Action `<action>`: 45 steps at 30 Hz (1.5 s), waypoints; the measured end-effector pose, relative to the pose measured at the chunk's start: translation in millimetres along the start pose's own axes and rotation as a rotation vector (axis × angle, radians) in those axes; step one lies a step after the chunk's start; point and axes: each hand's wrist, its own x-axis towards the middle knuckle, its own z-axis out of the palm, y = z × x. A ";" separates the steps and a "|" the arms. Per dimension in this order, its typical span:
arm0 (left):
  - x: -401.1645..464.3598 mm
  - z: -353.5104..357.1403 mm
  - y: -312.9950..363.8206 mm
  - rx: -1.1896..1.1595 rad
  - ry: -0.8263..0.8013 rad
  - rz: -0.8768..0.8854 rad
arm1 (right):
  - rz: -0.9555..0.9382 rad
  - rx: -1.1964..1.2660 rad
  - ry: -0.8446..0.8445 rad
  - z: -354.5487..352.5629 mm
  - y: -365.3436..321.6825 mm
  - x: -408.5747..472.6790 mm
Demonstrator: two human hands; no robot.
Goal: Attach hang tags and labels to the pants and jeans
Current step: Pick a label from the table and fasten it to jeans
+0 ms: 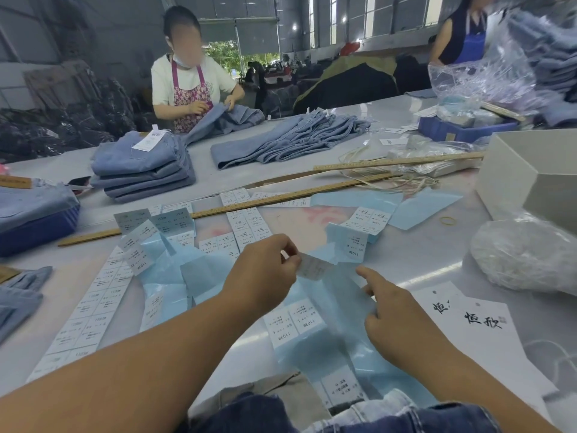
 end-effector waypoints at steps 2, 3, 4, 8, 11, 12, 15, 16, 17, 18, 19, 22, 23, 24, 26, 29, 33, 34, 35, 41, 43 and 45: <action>0.4 -2.3 0.3 -0.034 0.013 0.000 | 0.012 -0.060 0.002 1.0 2.5 -1.3; 1.0 -3.1 0.8 -0.042 0.014 0.009 | 0.021 -0.105 -0.007 1.5 3.7 -2.4; 1.2 -4.2 2.0 -0.048 0.008 0.019 | 0.035 -0.166 -0.024 1.8 4.4 -3.4; -2.6 -12.3 14.5 0.032 -0.091 0.118 | 0.048 -0.364 -0.041 -6.4 1.2 -5.9; -8.4 -23.5 38.0 0.159 -0.183 0.231 | 0.026 -0.174 -0.010 -29.3 -9.8 -14.1; -10.6 -28.1 48.3 0.202 -0.219 0.267 | 0.005 -0.115 0.011 -38.5 -13.4 -17.7; -18.9 -39.0 83.4 0.247 -0.333 0.356 | -0.049 0.016 0.086 -68.3 -19.1 -35.8; -23.0 -41.1 95.7 0.255 -0.365 0.383 | -0.063 0.068 0.105 -78.3 -19.5 -43.4; -27.7 -42.0 108.1 0.269 -0.393 0.412 | -0.071 0.129 0.121 -87.7 -20.0 -51.4; -32.8 -41.8 121.1 0.283 -0.413 0.443 | -0.075 0.200 0.141 -96.6 -20.2 -60.0; -37.1 -39.8 133.5 0.293 -0.427 0.474 | -0.077 0.274 0.162 -104.6 -19.8 -68.9; -44.7 -30.6 165.7 0.324 -0.436 0.564 | -0.089 0.413 0.206 -118.7 -16.7 -90.6; -46.4 -26.5 175.3 0.340 -0.441 0.587 | -0.089 0.443 0.215 -120.8 -14.5 -97.0; -48.4 -21.1 184.5 0.353 -0.448 0.605 | -0.079 0.466 0.229 -122.6 -9.9 -103.5; -50.4 -9.5 199.2 0.380 -0.463 0.628 | -0.043 0.525 0.286 -125.3 1.0 -112.4; -49.0 9.0 213.3 0.429 -0.507 0.628 | 0.024 0.664 0.392 -128.1 18.2 -117.4; -39.8 36.1 220.2 0.448 -0.538 0.579 | 0.058 0.773 0.443 -123.6 37.4 -115.3; -36.2 43.5 219.5 0.471 -0.521 0.573 | 0.075 0.788 0.454 -121.2 42.6 -113.5; -32.5 50.7 217.8 0.503 -0.496 0.570 | 0.093 0.800 0.464 -118.4 47.6 -111.0; -21.9 93.5 196.5 0.551 -0.472 0.492 | 0.179 0.815 0.465 -95.4 75.2 -102.4; -22.7 104.0 188.1 0.554 -0.482 0.465 | 0.197 0.779 0.437 -89.8 82.2 -100.0; -24.1 111.1 181.1 0.541 -0.493 0.435 | 0.205 0.727 0.419 -87.0 86.9 -97.7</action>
